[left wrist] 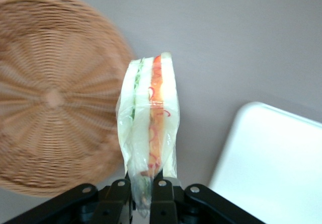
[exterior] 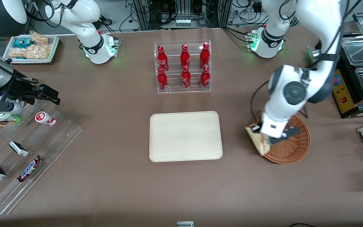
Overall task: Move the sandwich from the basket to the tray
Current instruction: 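Carry the sandwich with the left gripper over the cream tray, then lower the sandwich onto the tray and open the left gripper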
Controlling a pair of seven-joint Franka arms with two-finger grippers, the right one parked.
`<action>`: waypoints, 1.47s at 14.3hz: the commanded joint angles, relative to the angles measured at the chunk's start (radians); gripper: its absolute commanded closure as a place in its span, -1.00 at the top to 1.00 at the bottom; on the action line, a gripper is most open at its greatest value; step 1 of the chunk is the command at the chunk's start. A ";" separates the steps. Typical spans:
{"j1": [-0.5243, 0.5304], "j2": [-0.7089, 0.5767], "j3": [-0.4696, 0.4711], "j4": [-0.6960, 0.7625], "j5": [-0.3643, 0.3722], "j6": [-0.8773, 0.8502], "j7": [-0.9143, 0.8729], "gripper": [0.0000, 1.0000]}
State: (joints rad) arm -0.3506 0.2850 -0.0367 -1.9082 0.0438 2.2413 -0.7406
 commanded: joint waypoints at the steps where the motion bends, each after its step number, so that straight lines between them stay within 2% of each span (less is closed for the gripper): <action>1: -0.121 0.101 0.012 0.104 -0.001 0.053 0.003 -0.82; 8: -0.329 0.365 0.012 0.365 -0.013 0.142 -0.023 -0.83; 14: -0.396 0.457 0.014 0.402 -0.004 0.198 -0.046 -0.79; 15: -0.396 0.457 0.014 0.402 -0.008 0.198 -0.051 -0.67; 16: -0.396 0.454 0.014 0.402 -0.015 0.195 -0.055 0.02; 17: -0.396 0.442 0.014 0.405 -0.012 0.190 -0.069 0.99; 21: -0.386 0.314 0.021 0.410 0.001 0.057 -0.082 1.00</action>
State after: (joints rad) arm -0.7360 0.6910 -0.0265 -1.4910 0.0412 2.3921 -0.8007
